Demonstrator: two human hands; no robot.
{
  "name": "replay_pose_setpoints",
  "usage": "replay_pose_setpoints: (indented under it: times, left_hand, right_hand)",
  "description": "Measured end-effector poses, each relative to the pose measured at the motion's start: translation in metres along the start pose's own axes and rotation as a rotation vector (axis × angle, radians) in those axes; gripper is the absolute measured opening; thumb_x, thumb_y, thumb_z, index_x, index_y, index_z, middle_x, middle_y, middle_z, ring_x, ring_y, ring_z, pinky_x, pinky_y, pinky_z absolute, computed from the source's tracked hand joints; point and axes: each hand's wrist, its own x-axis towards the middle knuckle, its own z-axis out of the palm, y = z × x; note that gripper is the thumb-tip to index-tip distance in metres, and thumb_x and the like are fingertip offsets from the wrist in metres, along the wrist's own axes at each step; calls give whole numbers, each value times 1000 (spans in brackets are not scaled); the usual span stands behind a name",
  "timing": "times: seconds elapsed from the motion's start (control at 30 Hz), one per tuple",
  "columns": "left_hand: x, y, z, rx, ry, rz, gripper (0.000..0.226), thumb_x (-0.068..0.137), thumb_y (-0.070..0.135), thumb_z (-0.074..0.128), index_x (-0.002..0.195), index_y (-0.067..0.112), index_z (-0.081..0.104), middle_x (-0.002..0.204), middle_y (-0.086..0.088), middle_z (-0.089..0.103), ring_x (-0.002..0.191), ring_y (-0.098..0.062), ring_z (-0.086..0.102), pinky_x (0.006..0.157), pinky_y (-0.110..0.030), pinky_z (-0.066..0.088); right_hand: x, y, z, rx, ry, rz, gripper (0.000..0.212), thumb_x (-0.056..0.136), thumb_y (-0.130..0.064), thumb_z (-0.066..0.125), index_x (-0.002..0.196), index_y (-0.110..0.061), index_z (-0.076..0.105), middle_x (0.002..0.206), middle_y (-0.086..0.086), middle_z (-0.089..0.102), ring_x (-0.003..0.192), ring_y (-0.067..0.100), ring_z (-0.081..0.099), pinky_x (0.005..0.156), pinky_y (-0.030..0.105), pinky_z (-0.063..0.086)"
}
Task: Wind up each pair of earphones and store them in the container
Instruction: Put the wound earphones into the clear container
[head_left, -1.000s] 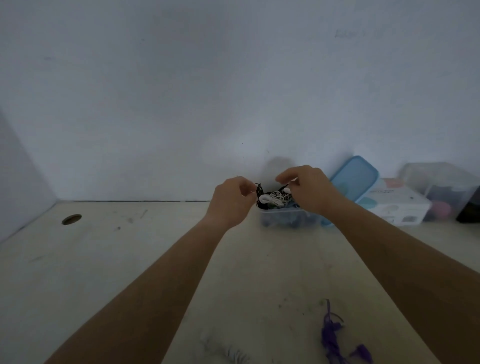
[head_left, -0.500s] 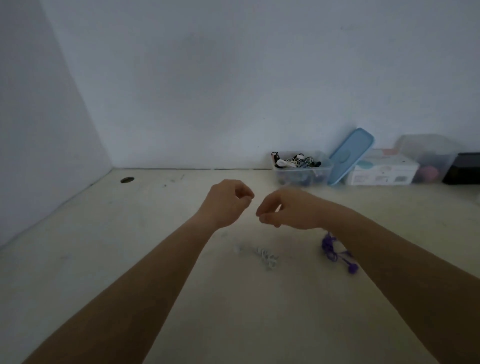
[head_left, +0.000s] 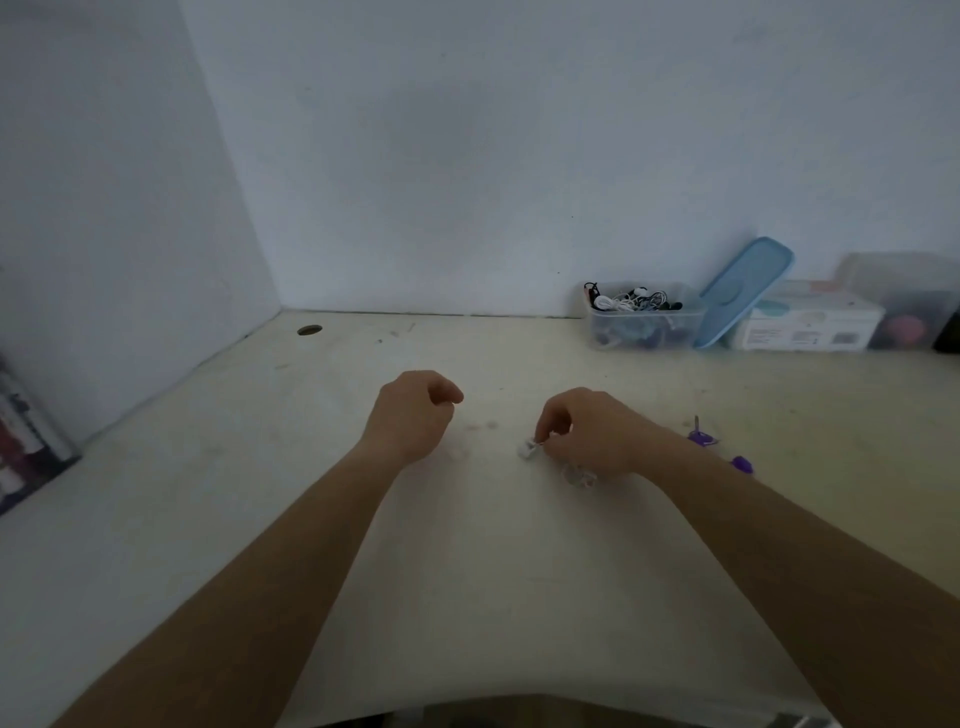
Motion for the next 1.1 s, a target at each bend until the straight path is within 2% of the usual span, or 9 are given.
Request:
replay_pose_setpoints:
  times: [0.13,0.23,0.37,0.5,0.57,0.67,0.83,1.0,1.1]
  left_hand:
    - [6,2,3,29,-76,-26,15,92,26,65,103,22,75,103,8,70,92,-8,61,83,-22,43]
    - [12,4,7,51,-153,-43,13,87,32,71,97,25,76,93,13,71,85,-3,63,78,-23,46]
    - [16,4,9,87,-197,-52,10,82,23,75,92,26,77,83,16,68,79,1,61,75,-21,46]
    - [20,2,8,69,-221,-40,11,82,20,75,82,31,75,82,14,69,77,3,60,66,-13,42]
    - [22,2,9,62,-228,-42,12,82,20,74,81,31,74,81,15,68,77,3,60,62,-10,40]
    - [20,3,10,-2,-191,-44,12,82,17,72,80,29,73,80,15,68,78,0,62,64,-11,41]
    - [15,6,7,-130,-58,-29,10,74,16,77,72,26,74,72,13,71,72,-1,66,64,-13,46]
    - [8,15,6,-325,-96,-22,14,78,15,77,84,27,73,76,7,74,70,-6,67,66,-21,49]
    - [1,24,9,-422,-133,-3,14,82,15,76,90,26,75,81,6,75,75,-11,69,65,-19,55]
  right_hand:
    - [5,1,1,70,51,75,12,88,-14,56,93,-18,65,91,-3,67,77,14,63,66,26,51]
    - [7,0,4,117,65,59,16,89,-11,51,98,-21,61,86,-4,66,67,15,64,53,23,49]
    - [9,-5,8,144,-7,39,32,89,-8,42,102,-28,63,80,1,72,48,17,64,46,22,47]
    - [14,-8,11,138,-13,37,27,87,-15,45,84,-30,67,74,3,72,42,16,63,46,21,45]
    - [15,-6,13,134,9,23,25,88,-17,47,83,-31,67,73,-1,72,43,16,63,47,24,47]
    - [17,3,16,151,115,-4,26,88,-16,51,84,-35,67,78,-7,69,59,15,66,56,25,51]
    - [18,18,15,314,212,-49,24,92,-11,59,87,-32,71,72,-8,70,54,3,58,53,12,44]
    - [16,21,10,480,235,-99,20,90,-8,67,101,-24,72,73,-2,74,58,14,65,62,22,55]
    - [13,17,10,587,250,-92,14,89,-4,67,98,-15,72,75,2,76,61,17,68,62,22,55]
